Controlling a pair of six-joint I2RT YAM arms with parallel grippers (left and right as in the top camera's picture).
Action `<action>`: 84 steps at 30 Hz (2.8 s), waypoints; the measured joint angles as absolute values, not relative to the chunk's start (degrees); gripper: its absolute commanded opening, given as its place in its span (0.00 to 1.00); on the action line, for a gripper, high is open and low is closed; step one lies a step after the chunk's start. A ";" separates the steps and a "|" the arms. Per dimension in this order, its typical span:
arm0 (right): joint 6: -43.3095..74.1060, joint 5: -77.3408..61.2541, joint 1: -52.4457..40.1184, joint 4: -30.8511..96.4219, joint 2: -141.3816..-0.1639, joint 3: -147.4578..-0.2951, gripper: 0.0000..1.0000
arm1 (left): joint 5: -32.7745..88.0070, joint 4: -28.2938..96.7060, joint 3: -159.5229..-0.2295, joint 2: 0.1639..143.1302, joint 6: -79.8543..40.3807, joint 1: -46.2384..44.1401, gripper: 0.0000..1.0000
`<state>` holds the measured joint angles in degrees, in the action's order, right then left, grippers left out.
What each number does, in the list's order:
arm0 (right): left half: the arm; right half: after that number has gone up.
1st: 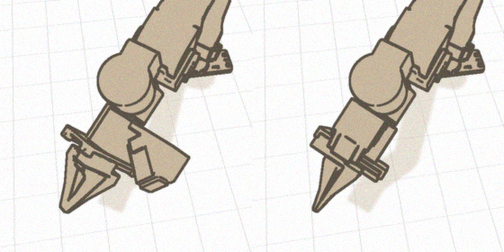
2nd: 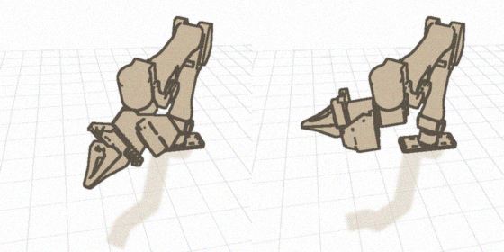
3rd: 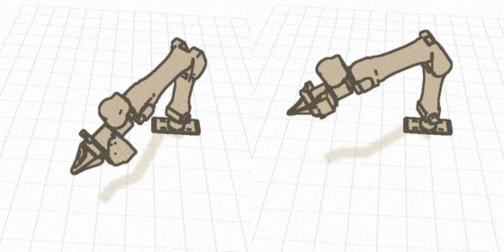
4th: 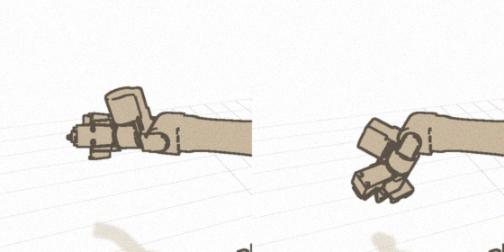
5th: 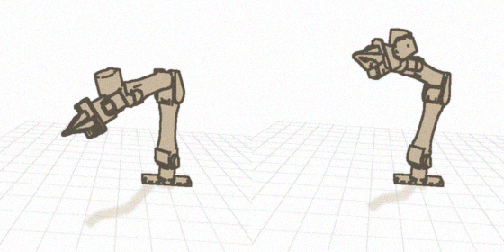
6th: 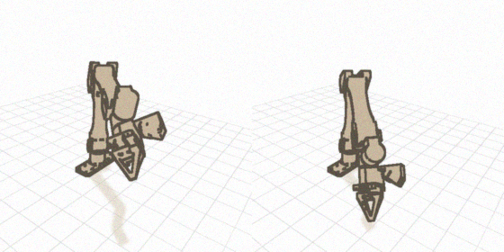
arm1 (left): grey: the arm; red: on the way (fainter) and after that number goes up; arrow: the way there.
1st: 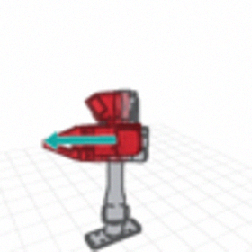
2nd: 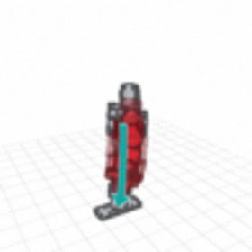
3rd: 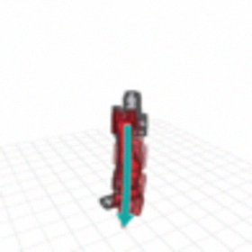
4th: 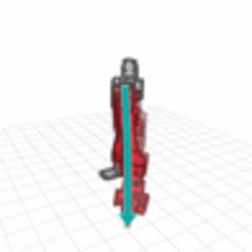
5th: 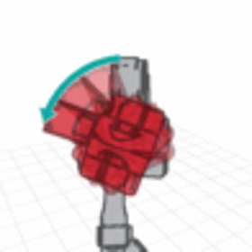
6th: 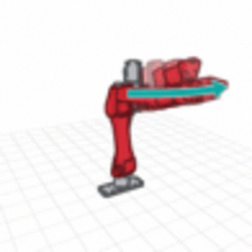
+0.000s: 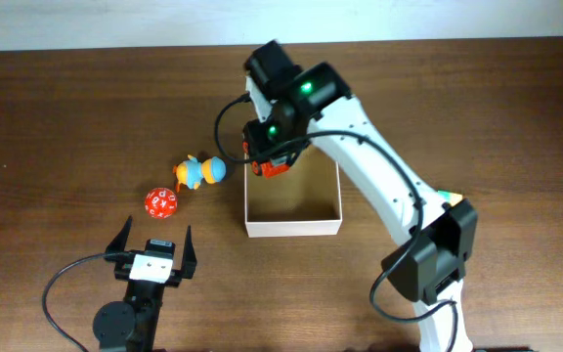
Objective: Pack container
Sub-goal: 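Lift the fire truck and carry it over the box, then lower the fire truck into the box with the right gripper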
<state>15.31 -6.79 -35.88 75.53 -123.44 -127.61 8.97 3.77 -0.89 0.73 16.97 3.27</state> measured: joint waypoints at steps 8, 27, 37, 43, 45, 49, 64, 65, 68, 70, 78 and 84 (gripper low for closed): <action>27.77 6.31 -39.38 69.84 -123.44 -121.54 0.51 | 8.97 3.79 -0.89 0.73 16.97 3.27 0.99; 35.90 7.66 -39.38 54.70 -123.46 -106.43 0.51 | 8.97 3.79 -0.89 0.73 16.97 3.27 0.99; 37.30 7.64 -39.38 51.75 -123.46 -104.66 0.51 | 8.97 3.77 -0.89 0.73 16.97 3.27 0.99; 37.26 7.55 -39.38 50.28 -123.46 -104.66 0.52 | 8.97 3.79 -0.89 0.73 16.97 3.27 0.99; 37.23 7.49 -39.38 49.98 -123.46 -104.66 0.52 | 8.97 3.79 -0.89 0.73 16.97 3.27 0.99; 37.23 7.49 -39.38 49.63 -123.46 -104.66 0.56 | 8.97 3.77 -0.89 0.73 16.97 3.27 0.99; 36.80 7.49 -39.38 49.58 -123.46 -104.66 0.58 | 8.97 3.79 -0.89 0.73 16.97 3.27 0.99; 36.82 7.49 -39.38 49.58 -123.46 -104.66 0.58 | 8.97 3.77 -0.89 0.73 16.97 3.27 0.99; 36.75 7.49 -39.38 49.58 -123.46 -104.66 0.57 | 8.97 3.77 -0.89 0.73 16.97 3.27 0.99; 36.75 7.49 -39.38 49.58 -123.46 -104.64 0.58 | 8.97 3.77 -0.89 0.73 16.97 3.27 0.99; 36.60 7.49 -39.38 49.50 -123.46 -103.13 0.57 | 8.97 3.77 -0.89 0.73 16.97 3.27 0.99; 36.56 7.46 -39.38 49.58 -123.46 -102.91 0.58 | 8.97 3.79 -0.89 0.73 16.97 3.27 0.99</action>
<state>36.56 7.46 -39.38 49.58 -123.46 -102.91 8.97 3.79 -0.89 0.73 16.97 3.27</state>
